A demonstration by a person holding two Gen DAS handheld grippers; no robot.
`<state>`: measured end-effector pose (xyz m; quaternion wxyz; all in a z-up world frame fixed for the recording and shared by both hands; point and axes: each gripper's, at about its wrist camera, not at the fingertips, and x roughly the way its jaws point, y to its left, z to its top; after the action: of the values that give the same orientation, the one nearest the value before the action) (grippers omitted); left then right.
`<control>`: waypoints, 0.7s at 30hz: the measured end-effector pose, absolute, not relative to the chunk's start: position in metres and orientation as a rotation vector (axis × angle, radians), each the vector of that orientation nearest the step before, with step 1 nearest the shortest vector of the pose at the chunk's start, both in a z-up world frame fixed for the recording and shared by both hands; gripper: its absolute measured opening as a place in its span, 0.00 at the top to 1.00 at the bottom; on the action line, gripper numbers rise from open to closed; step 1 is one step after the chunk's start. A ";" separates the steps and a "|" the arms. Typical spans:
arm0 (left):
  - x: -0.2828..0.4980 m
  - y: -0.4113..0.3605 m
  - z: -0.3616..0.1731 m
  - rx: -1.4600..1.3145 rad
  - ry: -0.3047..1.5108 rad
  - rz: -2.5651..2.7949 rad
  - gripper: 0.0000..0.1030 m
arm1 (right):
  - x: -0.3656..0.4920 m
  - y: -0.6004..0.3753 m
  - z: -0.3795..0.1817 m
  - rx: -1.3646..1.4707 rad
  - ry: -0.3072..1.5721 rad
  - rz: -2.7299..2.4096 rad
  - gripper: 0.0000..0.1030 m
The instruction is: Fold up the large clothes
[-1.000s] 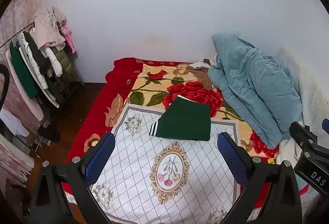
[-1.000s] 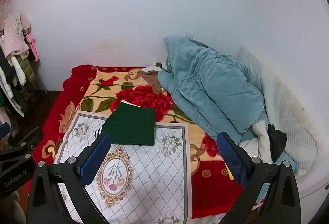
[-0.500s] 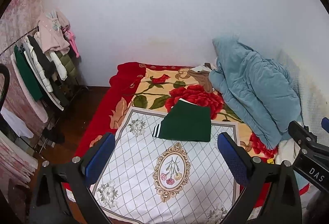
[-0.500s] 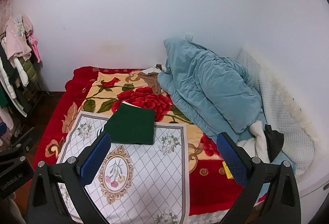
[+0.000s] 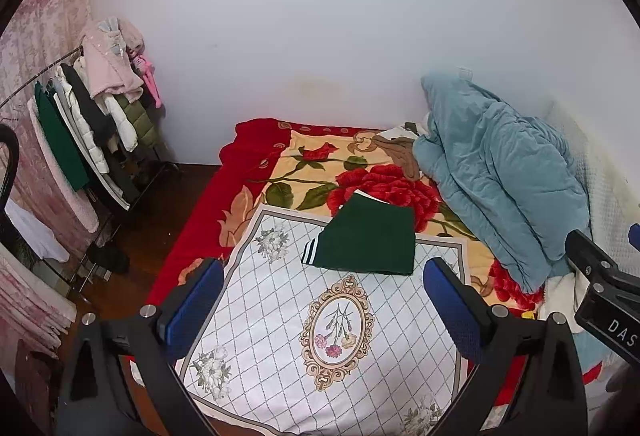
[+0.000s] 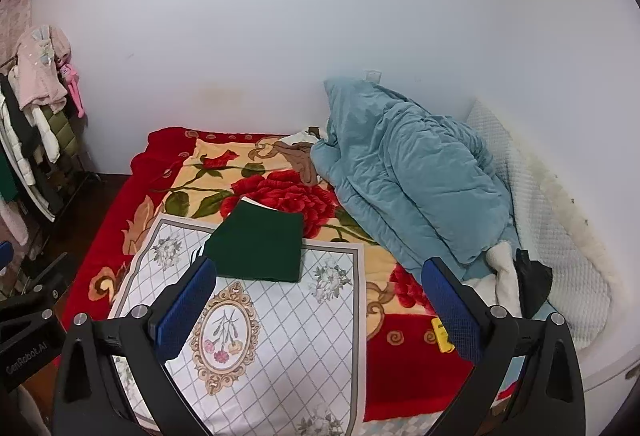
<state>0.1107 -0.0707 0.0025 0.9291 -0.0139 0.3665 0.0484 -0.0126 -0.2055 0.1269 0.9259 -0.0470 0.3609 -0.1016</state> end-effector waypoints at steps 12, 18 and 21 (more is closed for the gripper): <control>0.113 -0.071 0.003 -0.027 0.750 0.101 0.01 | -0.001 -0.209 0.126 -0.109 0.747 -0.194 0.00; 0.118 -0.071 0.003 -0.032 0.752 0.102 0.01 | 0.000 -0.207 0.124 -0.107 0.755 -0.192 0.00; 0.119 -0.071 0.002 -0.035 0.758 0.105 0.01 | 0.002 -0.207 0.123 -0.109 0.761 -0.188 0.00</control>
<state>0.1190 -0.0707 0.0022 0.9274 -0.0172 0.3700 0.0514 0.0024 -0.2067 0.1226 0.9227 -0.0532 0.3707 -0.0916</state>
